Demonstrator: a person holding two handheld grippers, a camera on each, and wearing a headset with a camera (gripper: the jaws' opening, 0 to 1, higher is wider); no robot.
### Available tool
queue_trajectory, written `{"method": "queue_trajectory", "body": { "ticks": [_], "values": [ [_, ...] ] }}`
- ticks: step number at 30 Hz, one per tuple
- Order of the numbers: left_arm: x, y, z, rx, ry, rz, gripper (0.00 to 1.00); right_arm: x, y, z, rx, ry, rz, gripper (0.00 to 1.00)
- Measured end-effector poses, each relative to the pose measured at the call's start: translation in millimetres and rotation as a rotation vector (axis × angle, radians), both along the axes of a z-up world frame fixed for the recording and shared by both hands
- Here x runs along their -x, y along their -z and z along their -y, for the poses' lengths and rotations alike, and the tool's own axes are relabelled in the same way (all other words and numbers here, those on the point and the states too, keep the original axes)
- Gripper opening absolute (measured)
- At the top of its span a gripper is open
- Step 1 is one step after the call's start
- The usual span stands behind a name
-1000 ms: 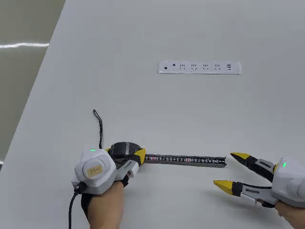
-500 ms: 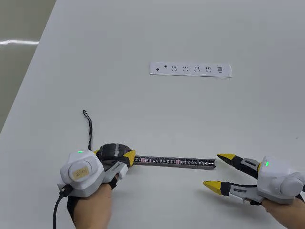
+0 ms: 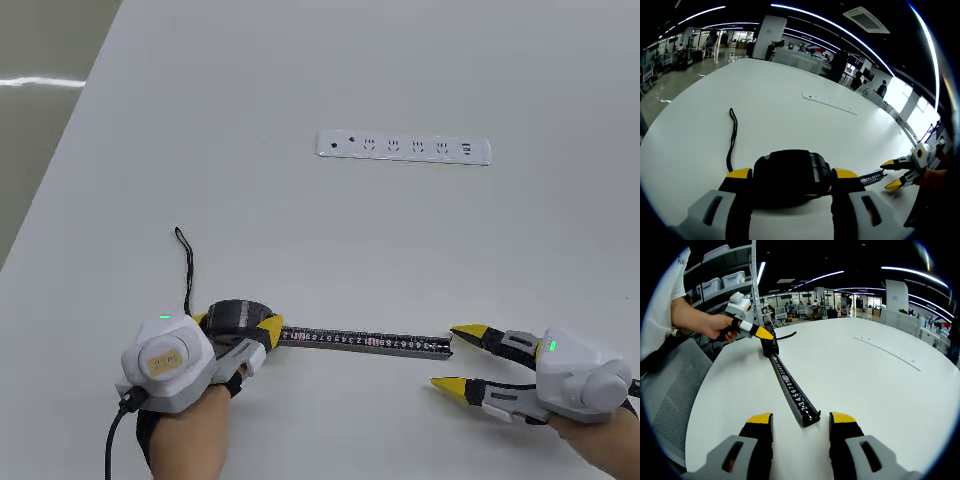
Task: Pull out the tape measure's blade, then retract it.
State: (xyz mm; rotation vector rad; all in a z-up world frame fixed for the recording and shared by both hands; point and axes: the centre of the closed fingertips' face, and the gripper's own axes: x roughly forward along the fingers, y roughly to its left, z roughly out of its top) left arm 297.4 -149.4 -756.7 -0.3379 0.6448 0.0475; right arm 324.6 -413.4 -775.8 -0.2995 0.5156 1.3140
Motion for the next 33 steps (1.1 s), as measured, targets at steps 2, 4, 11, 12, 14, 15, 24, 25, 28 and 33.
{"method": "queue_trajectory", "body": {
  "ticks": [2,4,11,12,14,15,24,25,28,33],
  "values": [
    [0.0,0.0,0.0,0.002,-0.002,0.0,0.61,-1.6,0.0,0.2,-0.001,-0.005,0.002,0.41],
    [-0.2,0.1,0.1,0.003,-0.002,0.0,0.61,-2.7,1.7,1.0,0.002,-0.01,0.001,0.41],
    [0.2,-0.2,-0.2,0.002,-0.005,0.003,0.61,-3.9,7.7,3.3,0.029,-0.064,0.025,0.35],
    [0.2,-0.1,-0.5,0.003,-0.007,0.003,0.61,-4.3,7.0,3.0,0.02,-0.064,0.024,0.34],
    [0.1,0.0,-0.6,0.003,-0.007,0.003,0.61,-5.2,6.9,2.9,0.019,-0.068,0.029,0.32],
    [0.2,0.1,-0.7,0.004,-0.008,0.003,0.61,-6.3,7.1,2.9,0.018,-0.07,0.032,0.31],
    [-0.4,0.5,-1.2,0.006,-0.01,0.003,0.61,-10.4,7.2,-0.5,0.003,-0.095,0.042,0.22],
    [-0.4,0.5,-1.3,0.007,-0.011,0.002,0.61,-10.4,7.0,-0.7,0.002,-0.097,0.043,0.21],
    [-0.3,0.5,-1.4,0.007,-0.011,0.003,0.61,-11.1,7.3,-0.4,-0.002,-0.102,0.046,0.19],
    [0.1,0.5,-1.5,0.009,-0.012,0.002,0.61,-10.9,7.2,-0.7,-0.007,-0.114,0.052,0.17]
  ]
}}
